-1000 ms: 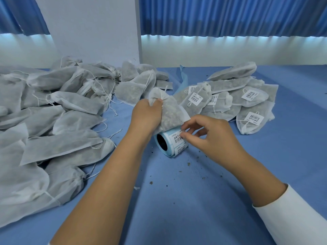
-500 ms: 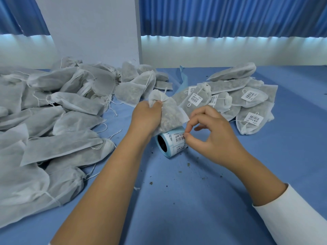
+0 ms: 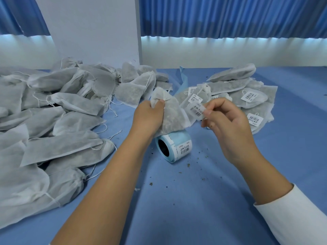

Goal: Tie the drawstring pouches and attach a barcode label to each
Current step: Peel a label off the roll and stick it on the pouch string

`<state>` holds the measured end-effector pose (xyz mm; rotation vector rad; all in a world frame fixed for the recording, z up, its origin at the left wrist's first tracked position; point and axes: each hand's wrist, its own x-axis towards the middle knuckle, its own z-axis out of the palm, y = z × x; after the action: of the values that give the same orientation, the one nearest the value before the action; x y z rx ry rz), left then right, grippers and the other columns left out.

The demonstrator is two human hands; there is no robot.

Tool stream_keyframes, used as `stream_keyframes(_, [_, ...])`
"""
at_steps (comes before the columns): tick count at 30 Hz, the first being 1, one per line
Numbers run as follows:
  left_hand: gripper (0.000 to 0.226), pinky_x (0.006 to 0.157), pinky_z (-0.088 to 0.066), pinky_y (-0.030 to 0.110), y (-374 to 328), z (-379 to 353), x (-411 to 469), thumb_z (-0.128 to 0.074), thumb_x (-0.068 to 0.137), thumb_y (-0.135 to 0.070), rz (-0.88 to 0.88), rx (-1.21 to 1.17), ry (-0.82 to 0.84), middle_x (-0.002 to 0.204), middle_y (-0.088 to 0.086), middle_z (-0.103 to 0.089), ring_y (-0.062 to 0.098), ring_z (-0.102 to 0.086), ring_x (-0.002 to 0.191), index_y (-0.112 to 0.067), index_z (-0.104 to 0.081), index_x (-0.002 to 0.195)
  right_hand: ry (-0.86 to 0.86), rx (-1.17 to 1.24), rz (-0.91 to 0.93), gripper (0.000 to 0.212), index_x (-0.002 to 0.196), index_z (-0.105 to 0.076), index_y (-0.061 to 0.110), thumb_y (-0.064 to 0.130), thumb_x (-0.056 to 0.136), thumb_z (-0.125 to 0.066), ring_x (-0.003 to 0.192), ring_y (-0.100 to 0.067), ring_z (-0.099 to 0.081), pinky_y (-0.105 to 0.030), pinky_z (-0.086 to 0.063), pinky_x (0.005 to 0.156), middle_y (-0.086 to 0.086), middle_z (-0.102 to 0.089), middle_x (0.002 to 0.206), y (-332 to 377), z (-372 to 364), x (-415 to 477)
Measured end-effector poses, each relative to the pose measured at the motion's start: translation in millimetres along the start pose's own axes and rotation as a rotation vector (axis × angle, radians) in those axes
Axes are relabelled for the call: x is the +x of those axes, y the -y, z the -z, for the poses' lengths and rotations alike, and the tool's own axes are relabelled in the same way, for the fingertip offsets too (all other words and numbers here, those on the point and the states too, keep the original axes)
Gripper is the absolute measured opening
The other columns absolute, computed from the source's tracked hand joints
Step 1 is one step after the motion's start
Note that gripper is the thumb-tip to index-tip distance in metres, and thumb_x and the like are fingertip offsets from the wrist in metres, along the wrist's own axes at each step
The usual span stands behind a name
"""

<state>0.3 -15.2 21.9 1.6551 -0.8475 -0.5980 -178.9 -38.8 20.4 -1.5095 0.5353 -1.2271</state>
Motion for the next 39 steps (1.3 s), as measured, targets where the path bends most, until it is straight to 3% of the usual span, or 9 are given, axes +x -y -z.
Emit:
stream_keyframes(3, [0.029,0.066,-0.042,0.03,-7.8,2.2,-5.6,-0.054,0.098,-0.038,-0.139,-0.056,-0.079,0.078,-0.001,-0.054,0.013,-0.05,0.071,-0.013,-0.055,0.083,-0.047,0.218,-0.088,0.013,0.073,-0.063,0.022,0.013,0.082,-0.061,0.078,-0.018,-0.056,-0.027,-0.05,0.067,-0.007,-0.061,0.09,2.2,3.1,3.8])
stream_keyframes(5, [0.032,0.071,-0.046,0.034,-13.1,3.1,-9.2,-0.058,0.096,-0.038,-0.194,-0.094,-0.075,0.084,0.005,-0.062,0.014,-0.054,0.075,-0.007,-0.06,0.091,-0.035,0.346,-0.115,0.011,0.077,-0.063,0.02,0.013,0.085,-0.061,0.087,-0.021,-0.058,-0.03,-0.054,0.072,-0.009,-0.062,0.096,4.0,5.5,5.7])
stream_keyframes(11, [0.023,0.087,-0.055,0.053,-20.5,-4.6,-25.5,-0.07,0.091,-0.026,-0.274,-0.033,0.207,0.093,0.014,-0.074,0.032,-0.07,0.089,-0.006,-0.07,0.101,0.088,0.543,-0.117,0.012,0.1,-0.054,0.005,0.01,0.09,-0.057,0.107,-0.029,-0.067,-0.039,-0.055,0.087,-0.013,-0.071,0.103,8.6,5.4,5.9])
stream_keyframes(16, [0.021,0.088,-0.056,0.054,-16.4,-3.1,-26.9,-0.076,0.086,-0.023,-0.25,0.015,0.404,0.095,0.01,-0.076,0.029,-0.073,0.092,-0.012,-0.071,0.104,0.021,0.573,-0.176,0.014,0.106,-0.051,0.004,0.007,0.093,-0.053,0.117,-0.032,-0.063,-0.038,-0.056,0.086,-0.025,-0.062,0.122,10.6,7.8,9.2])
stream_keyframes(20, [0.02,0.076,-0.061,0.035,-12.5,-2.0,-23.5,-0.077,0.084,-0.017,-0.212,-0.023,0.467,0.09,0.001,-0.078,0.017,-0.075,0.086,-0.017,-0.072,0.103,-0.023,0.491,-0.209,0.007,0.091,-0.057,0.01,0.007,0.095,-0.053,0.1,-0.022,-0.068,-0.035,-0.057,0.081,-0.01,-0.068,0.1,8.8,11.7,10.8])
stream_keyframes(26, [0.02,0.057,-0.052,0.017,-12.2,0.7,-20.0,-0.079,0.082,-0.017,-0.139,-0.107,0.442,0.087,0.0,-0.078,0.013,-0.075,0.079,-0.016,-0.074,0.102,-0.009,0.011,-0.106,0.011,0.092,-0.058,0.019,0.009,0.094,-0.061,0.062,-0.007,-0.054,-0.024,-0.044,0.063,0.008,-0.066,0.072,11.1,18.0,11.9])
stream_keyframes(32, [0.023,0.059,-0.053,0.016,-15.0,3.3,-21.9,-0.082,0.079,-0.014,-0.137,-0.114,0.511,0.088,0.0,-0.078,0.011,-0.075,0.079,-0.021,-0.075,0.099,0.018,-0.108,-0.138,0.023,0.102,-0.051,0.022,0.009,0.09,-0.066,0.063,-0.011,-0.05,-0.022,-0.043,0.062,0.005,-0.074,0.08,8.9,20.0,13.1])
stream_keyframes(35, [0.026,0.076,-0.059,0.027,-15.2,3.6,-22.9,-0.083,0.078,-0.015,-0.153,-0.068,0.551,0.092,0.0,-0.078,0.014,-0.075,0.088,-0.022,-0.074,0.102,0.01,-0.122,-0.143,0.022,0.098,-0.049,0.02,0.006,0.09,-0.065,0.073,-0.022,-0.045,-0.028,-0.039,0.062,0.005,-0.073,0.076,7.5,21.2,13.9])
stream_keyframes(39, [0.028,0.089,-0.059,0.038,-15.8,4.9,-24.8,-0.083,0.078,-0.016,-0.169,-0.047,0.59,0.095,0.001,-0.078,0.017,-0.074,0.093,-0.02,-0.074,0.104,-0.027,-0.161,-0.113,0.024,0.092,-0.048,0.019,0.005,0.088,-0.067,0.064,-0.015,-0.05,-0.019,-0.042,0.059,0.006,-0.069,0.069,6.8,18.6,13.1])
